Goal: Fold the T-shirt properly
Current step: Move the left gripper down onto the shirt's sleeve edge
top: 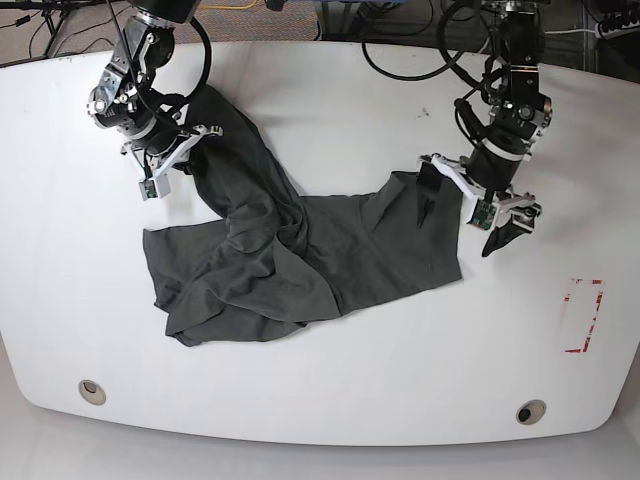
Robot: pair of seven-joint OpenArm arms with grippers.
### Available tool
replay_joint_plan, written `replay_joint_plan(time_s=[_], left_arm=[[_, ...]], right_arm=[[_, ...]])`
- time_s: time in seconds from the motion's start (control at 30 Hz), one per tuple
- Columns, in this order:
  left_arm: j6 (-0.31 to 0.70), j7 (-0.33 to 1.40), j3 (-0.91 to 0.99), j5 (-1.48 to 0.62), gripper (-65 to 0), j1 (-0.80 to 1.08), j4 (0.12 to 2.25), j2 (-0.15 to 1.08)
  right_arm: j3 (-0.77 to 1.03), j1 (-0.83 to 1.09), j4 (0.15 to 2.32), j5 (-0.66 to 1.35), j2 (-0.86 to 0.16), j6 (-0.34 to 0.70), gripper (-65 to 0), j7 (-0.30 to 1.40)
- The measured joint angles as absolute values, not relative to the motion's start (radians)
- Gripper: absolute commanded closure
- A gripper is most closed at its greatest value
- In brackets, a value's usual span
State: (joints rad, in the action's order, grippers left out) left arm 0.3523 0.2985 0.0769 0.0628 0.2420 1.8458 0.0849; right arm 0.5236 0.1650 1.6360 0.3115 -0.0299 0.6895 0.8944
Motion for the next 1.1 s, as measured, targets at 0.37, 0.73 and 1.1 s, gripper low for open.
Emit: replay_joint_plan(time_s=[0.37,0.73,1.1], left_arm=[[0.353,0.315,0.081,0.095,-58.1,0.172,1.778,0.053],[0.317,0.313,0.059,0.074,-58.1,0.044,1.694,0.062],[0.339,0.304,0.051,0.089,-59.0,-0.023,1.558,0.072]], right_arm=[[0.529,0.165,1.636,0.311,-0.033,0.692,0.0,0.894],[0.525,0.170,1.633,0.310,-0.041,0.692,0.0,0.892],[0.527,0.168,1.627,0.311,-0.048,0.693,0.0,0.891]])
